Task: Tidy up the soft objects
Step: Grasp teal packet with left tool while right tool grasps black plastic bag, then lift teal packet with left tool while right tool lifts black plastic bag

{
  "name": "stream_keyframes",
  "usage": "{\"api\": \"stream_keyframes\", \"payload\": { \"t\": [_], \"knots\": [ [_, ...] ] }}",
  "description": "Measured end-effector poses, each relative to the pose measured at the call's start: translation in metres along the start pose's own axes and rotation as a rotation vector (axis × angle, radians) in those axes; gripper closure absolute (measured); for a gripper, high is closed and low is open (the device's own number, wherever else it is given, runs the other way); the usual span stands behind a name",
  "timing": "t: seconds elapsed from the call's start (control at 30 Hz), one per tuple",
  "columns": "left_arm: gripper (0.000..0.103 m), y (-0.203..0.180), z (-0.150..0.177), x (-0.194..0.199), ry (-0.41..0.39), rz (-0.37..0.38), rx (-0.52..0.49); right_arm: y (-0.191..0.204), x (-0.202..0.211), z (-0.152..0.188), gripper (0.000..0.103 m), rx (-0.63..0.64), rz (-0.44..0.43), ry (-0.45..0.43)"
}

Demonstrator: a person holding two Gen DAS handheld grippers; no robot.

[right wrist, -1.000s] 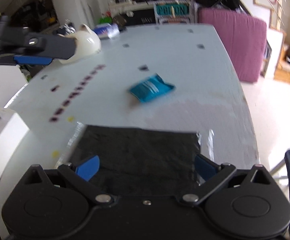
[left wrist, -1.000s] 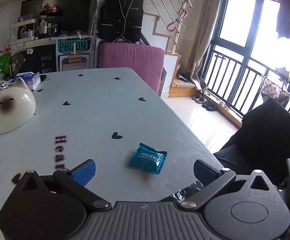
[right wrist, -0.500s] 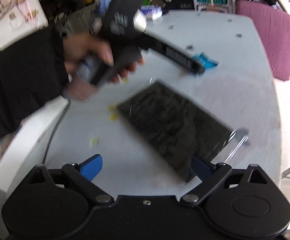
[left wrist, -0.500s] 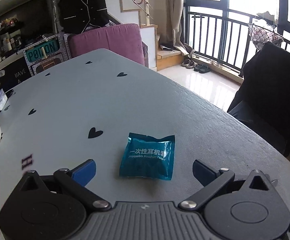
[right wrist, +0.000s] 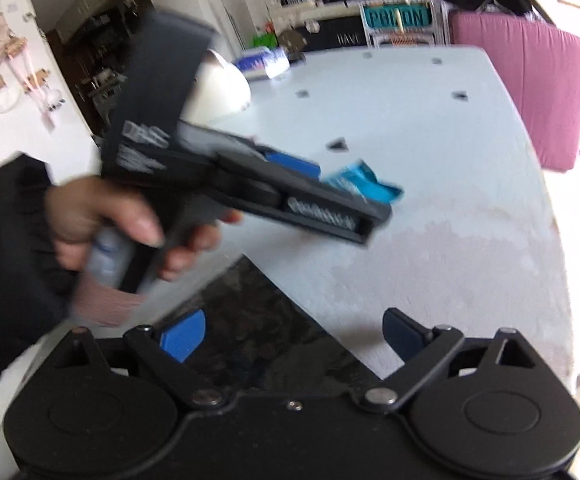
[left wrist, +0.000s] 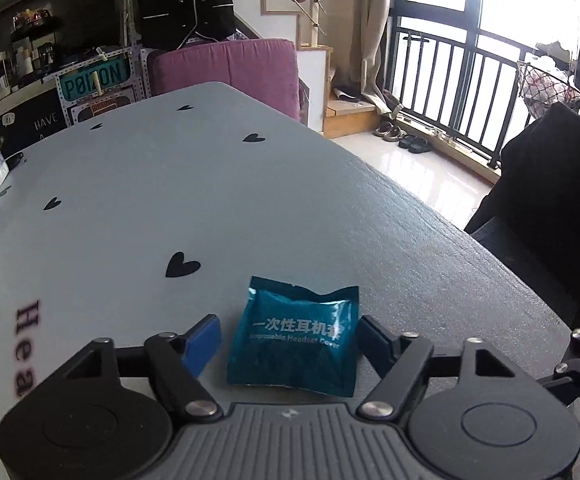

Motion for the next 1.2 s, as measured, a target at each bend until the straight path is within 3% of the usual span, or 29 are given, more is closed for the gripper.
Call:
{"api": "stream_keyframes", "payload": {
  "t": [0.2,0.4,0.53,0.73,1.2],
  "knots": [
    [0.040,0.005,0.002,0.007,0.012,-0.036,0.050,0.030,0.002,0.014,0.003,0.095,-0.098,0.069],
    [0.042,0.014,0.010,0.017,0.036,-0.046,0.098,0.060,0.006,0.038,0.000,0.251,-0.018,0.117],
    [0.043,0.023,0.019,0.033,0.041,-0.048,0.132,0.072,0.000,0.048,0.000,0.334,0.093,0.140],
    [0.043,0.025,0.036,0.073,0.015,-0.016,0.140,0.075,-0.001,0.051,0.001,0.265,0.131,0.147],
    [0.043,0.012,0.081,0.168,-0.091,0.008,0.165,0.092,0.013,0.075,0.020,0.186,0.190,0.121]
  ]
}}
Point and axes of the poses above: each gripper's, at about its wrist camera, not at the fingertips, and x roughly against the way its jaws point, y to its left, z to its underside, the point moved 8 cm from there along -x, roughly the way its jaws point, and after that the axes turned 10 degrees about y, right-handed, at the moved point
